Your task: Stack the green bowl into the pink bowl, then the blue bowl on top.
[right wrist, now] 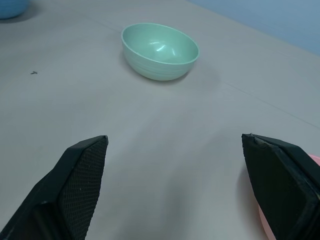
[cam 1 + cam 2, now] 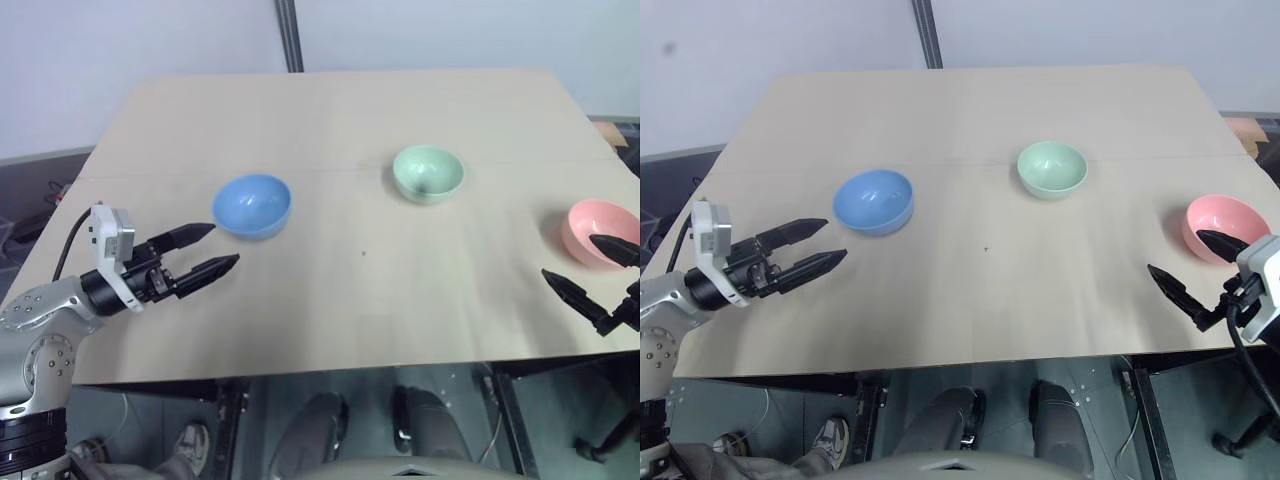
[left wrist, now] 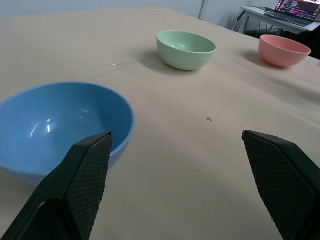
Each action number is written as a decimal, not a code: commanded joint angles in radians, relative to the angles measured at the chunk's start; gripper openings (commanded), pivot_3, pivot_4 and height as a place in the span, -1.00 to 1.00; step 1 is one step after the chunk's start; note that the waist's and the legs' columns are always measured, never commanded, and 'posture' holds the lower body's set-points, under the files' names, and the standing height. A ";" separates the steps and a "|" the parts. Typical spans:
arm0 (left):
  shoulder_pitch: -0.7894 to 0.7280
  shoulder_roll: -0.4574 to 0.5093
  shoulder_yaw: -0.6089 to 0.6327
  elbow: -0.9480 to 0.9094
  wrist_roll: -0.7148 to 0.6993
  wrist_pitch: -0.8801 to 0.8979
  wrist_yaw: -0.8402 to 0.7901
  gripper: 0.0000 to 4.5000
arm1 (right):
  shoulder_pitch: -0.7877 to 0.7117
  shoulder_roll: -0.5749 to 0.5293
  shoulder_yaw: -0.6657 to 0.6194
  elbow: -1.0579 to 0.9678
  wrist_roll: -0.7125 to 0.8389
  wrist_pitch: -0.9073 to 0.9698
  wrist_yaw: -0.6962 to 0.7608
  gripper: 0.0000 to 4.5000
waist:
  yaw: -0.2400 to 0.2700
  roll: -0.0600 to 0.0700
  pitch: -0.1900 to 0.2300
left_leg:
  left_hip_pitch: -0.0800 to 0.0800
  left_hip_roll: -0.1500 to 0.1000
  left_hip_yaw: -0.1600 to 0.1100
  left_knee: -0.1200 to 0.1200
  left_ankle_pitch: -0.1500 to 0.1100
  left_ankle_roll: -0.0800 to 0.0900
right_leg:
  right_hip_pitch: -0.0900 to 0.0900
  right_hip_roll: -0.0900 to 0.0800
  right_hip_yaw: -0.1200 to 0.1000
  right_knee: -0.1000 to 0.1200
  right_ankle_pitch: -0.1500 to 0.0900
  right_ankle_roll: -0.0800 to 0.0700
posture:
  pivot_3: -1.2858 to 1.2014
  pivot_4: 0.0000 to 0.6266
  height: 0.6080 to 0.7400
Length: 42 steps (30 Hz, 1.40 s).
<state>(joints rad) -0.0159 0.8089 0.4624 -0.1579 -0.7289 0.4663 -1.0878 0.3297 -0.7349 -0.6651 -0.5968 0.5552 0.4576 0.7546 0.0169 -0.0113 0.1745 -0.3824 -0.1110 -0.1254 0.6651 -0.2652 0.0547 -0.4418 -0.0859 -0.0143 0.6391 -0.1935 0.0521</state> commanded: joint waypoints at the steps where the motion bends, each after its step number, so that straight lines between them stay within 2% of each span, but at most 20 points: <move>1: -0.021 0.001 0.006 -0.028 -0.015 -0.009 0.004 0.94 | -0.027 -0.013 0.001 -0.018 0.010 0.012 -0.022 1.00 | 0.000 0.000 0.000 | 0.000 0.000 0.000 0.000 0.000 0.000 | 0.000 0.000 0.000 0.000 0.000 0.000 | 0.03 -0.52 1.00; 11: -0.036 -0.011 -0.024 -0.064 -0.032 -0.007 -0.013 0.94 | -0.084 -0.030 0.055 -0.003 -0.029 0.046 -0.072 1.00 | 0.000 0.000 0.000 | 0.000 0.000 0.001 0.000 -0.002 -0.003 | 0.000 0.000 0.000 0.000 0.000 0.000 | 0.03 -0.52 1.00; 13: -0.035 -0.013 -0.039 -0.089 -0.055 -0.012 -0.053 0.94 | -0.096 -0.044 0.073 0.019 -0.087 0.039 -0.104 1.00 | 0.000 0.000 0.000 | 0.000 0.000 0.001 0.000 -0.002 -0.003 | 0.000 0.000 0.000 0.000 0.000 0.000 | 0.03 -0.52 1.00; 15: -0.046 -0.016 -0.066 -0.117 -0.073 -0.025 -0.106 0.94 | -0.112 -0.072 0.114 0.042 -0.219 0.050 -0.195 1.00 | 0.000 0.000 0.000 | 0.000 0.000 0.002 0.000 -0.002 -0.003 | 0.000 0.000 0.001 0.000 0.000 0.000 | 0.03 -0.52 1.00; 17: -0.062 -0.019 -0.093 -0.138 -0.080 -0.038 -0.145 0.94 | -0.150 -0.084 0.143 0.076 -0.246 0.092 -0.229 1.00 | 0.000 0.000 0.000 | 0.000 0.000 0.003 0.000 -0.002 -0.004 | 0.000 0.000 0.001 0.000 0.001 0.000 | 0.03 -0.52 1.00; 23: -0.142 -0.029 -0.196 -0.162 -0.063 -0.092 -0.227 0.94 | -0.314 -0.120 0.278 0.265 -0.277 0.242 -0.243 1.00 | -0.001 0.000 0.000 | 0.001 0.001 0.003 0.001 -0.001 -0.002 | 0.000 0.001 0.001 0.000 0.002 -0.003 | 0.03 -0.52 1.00; 29: -0.188 -0.033 -0.233 -0.186 -0.099 -0.073 -0.256 0.94 | -0.436 -0.153 0.363 0.472 -0.328 0.228 -0.220 1.00 | -0.003 0.001 0.001 | 0.000 0.001 0.005 0.001 0.002 -0.002 | -0.001 0.001 0.002 0.000 0.004 -0.007 | 0.03 -0.52 1.00; 30: -0.187 -0.033 -0.234 -0.193 -0.103 -0.069 -0.255 1.00 | -0.450 -0.161 0.375 0.499 -0.335 0.214 -0.206 0.75 | -0.003 0.001 0.001 | -0.001 0.001 0.005 0.001 0.002 -0.002 | -0.001 0.001 0.002 -0.001 0.004 -0.007 | 0.03 -0.52 1.00; 31: -0.185 -0.033 -0.234 -0.201 -0.107 -0.066 -0.252 1.00 | -0.468 -0.167 0.384 0.526 -0.345 0.200 -0.201 0.62 | -0.003 0.001 0.001 | -0.001 0.001 0.005 0.001 0.002 -0.002 | -0.001 0.001 0.003 -0.001 0.004 -0.007 | 0.03 -0.52 1.00; 35: -0.177 -0.036 -0.231 -0.217 -0.114 -0.059 -0.237 1.00 | -0.516 -0.181 0.412 0.598 -0.372 0.155 -0.176 -0.19 | -0.003 0.001 0.002 | -0.001 0.001 0.005 0.000 0.002 -0.002 | -0.001 0.001 0.003 -0.001 0.004 -0.007 | 0.03 -0.52 1.00; 36: -0.175 -0.039 -0.231 -0.221 -0.114 -0.059 -0.231 1.00 | -0.523 -0.186 0.422 0.615 -0.384 0.136 -0.169 -0.47 | -0.003 0.001 0.002 | -0.001 0.001 0.005 0.000 0.002 -0.002 | -0.001 0.001 0.003 -0.002 0.004 -0.007 | 0.03 -0.52 1.00; 38: -0.170 -0.045 -0.233 -0.227 -0.111 -0.063 -0.219 1.00 | -0.538 -0.186 0.435 0.641 -0.400 0.104 -0.160 -0.88 | -0.002 0.001 0.002 | -0.001 0.001 0.005 0.000 0.002 -0.002 | -0.001 0.001 0.003 -0.002 0.004 -0.007 | 0.03 -0.52 1.00; 39: -0.168 -0.048 -0.234 -0.229 -0.110 -0.063 -0.214 1.00 | -0.544 -0.184 0.440 0.650 -0.406 0.091 -0.158 -0.98 | -0.003 0.002 0.002 | -0.001 0.001 0.005 0.000 0.002 -0.002 | -0.001 0.001 0.003 -0.002 0.004 -0.007 | 0.03 -0.52 1.00; 42: -0.162 -0.055 -0.232 -0.236 -0.110 -0.058 -0.188 1.00 | -0.553 -0.188 0.464 0.651 -0.437 0.021 -0.151 -0.98 | -0.003 0.002 0.002 | -0.001 0.001 0.005 0.001 0.002 -0.002 | -0.001 0.001 0.003 -0.001 0.005 -0.007 | 0.03 -0.52 1.00</move>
<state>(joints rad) -0.1808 0.7547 0.2239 -0.3483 -0.8269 0.4085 -1.2920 -0.2021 -0.8997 -0.1969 0.0684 0.1394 0.5367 0.6013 0.0144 -0.0097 0.1762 -0.3831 -0.1100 -0.1200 0.6657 -0.2630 0.0525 -0.4430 -0.0849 -0.0117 0.6377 -0.1889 0.0454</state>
